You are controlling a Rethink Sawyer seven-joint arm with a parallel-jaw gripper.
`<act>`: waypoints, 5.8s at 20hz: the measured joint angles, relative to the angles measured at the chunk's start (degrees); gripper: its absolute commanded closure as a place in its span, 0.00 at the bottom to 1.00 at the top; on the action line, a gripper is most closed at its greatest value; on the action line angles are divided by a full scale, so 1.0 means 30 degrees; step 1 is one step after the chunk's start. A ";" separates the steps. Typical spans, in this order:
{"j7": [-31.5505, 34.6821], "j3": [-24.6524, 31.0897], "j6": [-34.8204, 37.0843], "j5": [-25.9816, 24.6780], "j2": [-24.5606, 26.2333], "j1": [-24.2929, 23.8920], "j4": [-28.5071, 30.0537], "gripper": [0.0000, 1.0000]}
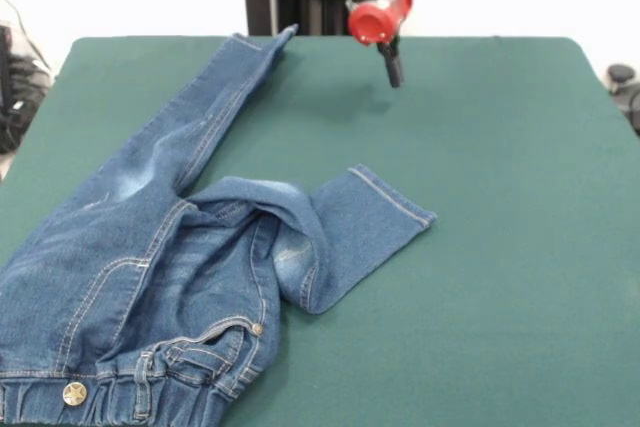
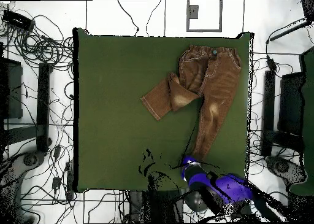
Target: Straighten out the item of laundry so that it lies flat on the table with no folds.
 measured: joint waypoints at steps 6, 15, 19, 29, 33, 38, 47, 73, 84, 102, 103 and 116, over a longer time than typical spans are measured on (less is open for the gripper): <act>0.0000 0.0287 -0.0004 0.0510 -0.1077 -0.0606 0.0587 1.00; 0.0000 -0.0588 0.1516 0.2210 -0.3643 -0.0258 0.0728 1.00; 0.0000 -0.1027 0.2863 0.2206 -0.4617 -0.0177 0.0722 1.00; 0.0000 -0.1286 0.4518 0.2767 -0.5922 -0.2257 0.0490 1.00; 0.0000 -0.1286 0.4518 0.3800 -0.6170 -0.3223 0.0249 1.00; 0.0000 -0.1021 0.4526 0.4908 -0.6339 -0.4201 -0.0166 1.00; 0.0000 -0.1449 0.4585 0.7640 -0.6348 -0.3644 -0.0642 1.00; 0.3065 -0.5966 0.7120 1.4847 -0.4354 0.3108 -0.4442 1.00; 0.3234 -0.5956 0.5778 1.4961 -0.0762 0.3052 -0.6124 0.00; 0.4725 -0.8179 0.6169 1.8453 -0.0200 0.6895 -0.7868 0.00; 0.4926 -0.8342 0.6259 1.8715 -0.0165 0.7070 -0.7979 0.00; 0.9287 -0.9624 0.6960 2.2848 0.1037 0.7822 -0.9529 0.00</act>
